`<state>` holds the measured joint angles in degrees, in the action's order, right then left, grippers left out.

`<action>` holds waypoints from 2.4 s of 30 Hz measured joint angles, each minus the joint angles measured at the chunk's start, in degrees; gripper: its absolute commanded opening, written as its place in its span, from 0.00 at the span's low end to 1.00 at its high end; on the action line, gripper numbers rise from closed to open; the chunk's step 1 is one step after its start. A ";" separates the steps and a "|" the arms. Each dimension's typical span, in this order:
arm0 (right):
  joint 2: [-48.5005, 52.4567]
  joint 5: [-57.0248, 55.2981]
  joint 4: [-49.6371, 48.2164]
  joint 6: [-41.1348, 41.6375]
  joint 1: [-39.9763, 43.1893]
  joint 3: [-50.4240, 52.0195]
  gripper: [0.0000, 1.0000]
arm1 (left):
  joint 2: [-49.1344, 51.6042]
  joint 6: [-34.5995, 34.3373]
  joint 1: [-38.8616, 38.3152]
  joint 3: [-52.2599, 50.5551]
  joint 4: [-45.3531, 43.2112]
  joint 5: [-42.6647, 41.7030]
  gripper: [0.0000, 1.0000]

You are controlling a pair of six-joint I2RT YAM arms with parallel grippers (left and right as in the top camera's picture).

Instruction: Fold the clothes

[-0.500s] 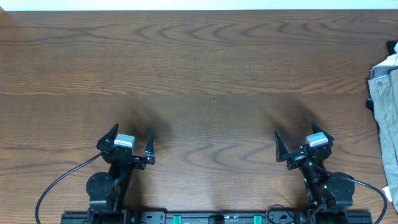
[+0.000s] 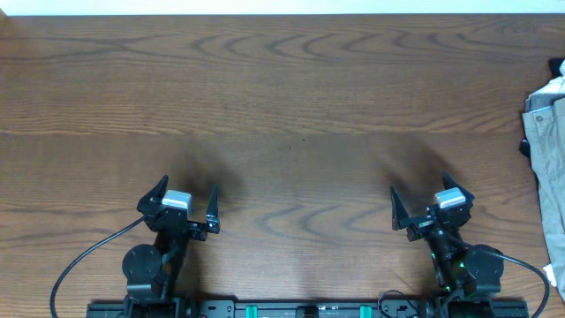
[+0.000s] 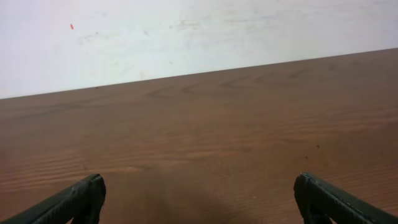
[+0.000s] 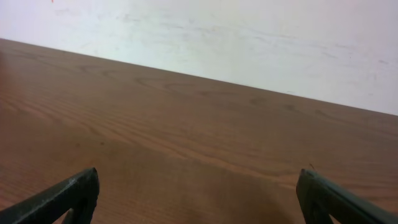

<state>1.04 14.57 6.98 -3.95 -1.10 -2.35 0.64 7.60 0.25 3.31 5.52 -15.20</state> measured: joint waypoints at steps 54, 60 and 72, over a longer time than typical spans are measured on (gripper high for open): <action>22.05 2.38 -6.93 21.09 0.00 -7.06 0.99 | 8.48 -20.74 0.00 5.11 2.60 -1.38 0.98; 41.40 2.56 2.10 18.53 0.00 -28.98 0.99 | 26.14 -20.15 0.00 24.61 12.61 -1.40 0.98; 74.69 4.94 31.32 13.92 0.07 -63.69 0.99 | 68.35 -11.28 0.00 73.00 48.06 -1.40 0.98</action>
<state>75.72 19.51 38.30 9.98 -1.04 -66.04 68.99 -3.68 0.25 76.31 53.58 -16.60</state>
